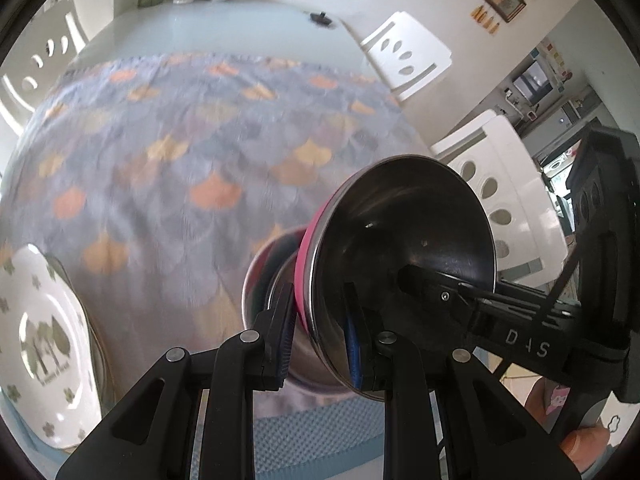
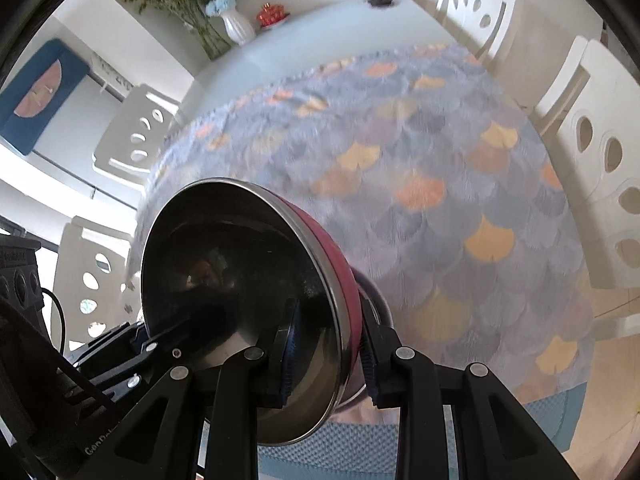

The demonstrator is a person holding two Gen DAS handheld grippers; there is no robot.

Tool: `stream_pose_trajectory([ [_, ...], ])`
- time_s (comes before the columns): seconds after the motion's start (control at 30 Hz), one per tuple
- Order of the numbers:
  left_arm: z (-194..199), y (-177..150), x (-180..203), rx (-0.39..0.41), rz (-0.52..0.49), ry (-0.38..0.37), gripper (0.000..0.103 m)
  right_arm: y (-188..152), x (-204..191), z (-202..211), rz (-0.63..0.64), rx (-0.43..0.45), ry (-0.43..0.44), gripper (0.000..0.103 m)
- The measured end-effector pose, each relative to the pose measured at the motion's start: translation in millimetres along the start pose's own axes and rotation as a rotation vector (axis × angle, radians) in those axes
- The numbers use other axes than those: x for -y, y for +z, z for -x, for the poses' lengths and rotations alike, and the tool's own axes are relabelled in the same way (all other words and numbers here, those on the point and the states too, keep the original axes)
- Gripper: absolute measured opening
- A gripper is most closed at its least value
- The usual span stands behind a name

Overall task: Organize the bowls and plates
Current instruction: 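Lower the magenta bowl into the blue bowl with the right tool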

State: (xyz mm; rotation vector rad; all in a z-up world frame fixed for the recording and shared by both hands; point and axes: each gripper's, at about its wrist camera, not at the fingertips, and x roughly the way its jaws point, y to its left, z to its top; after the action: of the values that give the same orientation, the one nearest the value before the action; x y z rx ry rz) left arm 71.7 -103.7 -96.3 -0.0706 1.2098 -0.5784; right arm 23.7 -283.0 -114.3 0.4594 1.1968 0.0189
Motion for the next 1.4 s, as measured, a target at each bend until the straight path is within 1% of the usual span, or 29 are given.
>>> stream_pose_trajectory([
  [0.17, -11, -13, -3, -0.024, 0.01, 0.02, 0.019, -7, 5, -18, -0.013, -0.055, -0.008, 0.027],
  [0.37, -17, -19, -11, -0.054, 0.045, 0.01, 0.019, -12, 8, -28, -0.022, -0.096, -0.001, 0.027],
  [0.47, -15, -21, -15, -0.045, 0.06, 0.027, 0.019, -13, 10, -30, -0.024, -0.104, -0.005, 0.027],
  [0.63, -12, -20, -22, -0.021, 0.084, 0.017, 0.019, -13, 11, -29, -0.031, -0.094, 0.003, 0.027],
  [0.9, -13, -22, -24, -0.02, 0.096, 0.018, 0.019, -15, 12, -26, -0.046, -0.087, 0.006, 0.027],
  [1.0, -5, -20, -26, 0.0, 0.101, 0.01, 0.019, -13, 10, -16, -0.053, -0.073, -0.001, 0.027],
  [1.03, -2, -20, -26, 0.006, 0.101, 0.008, 0.019, -12, 10, -11, -0.047, -0.06, -0.015, 0.027],
  [1.1, 2, -18, -26, 0.012, 0.096, 0.003, 0.019, -11, 10, -1, -0.035, -0.036, -0.017, 0.027],
  [1.17, 2, -18, -26, 0.011, 0.097, -0.009, 0.019, -10, 10, 5, -0.017, -0.027, -0.033, 0.027],
  [1.27, -1, -19, -24, -0.001, 0.097, -0.012, 0.019, -13, 11, -1, 0.005, -0.048, -0.04, 0.027],
  [1.4, -5, -23, -24, -0.015, 0.098, -0.015, 0.019, -20, 17, -16, -0.013, -0.085, -0.038, 0.027],
])
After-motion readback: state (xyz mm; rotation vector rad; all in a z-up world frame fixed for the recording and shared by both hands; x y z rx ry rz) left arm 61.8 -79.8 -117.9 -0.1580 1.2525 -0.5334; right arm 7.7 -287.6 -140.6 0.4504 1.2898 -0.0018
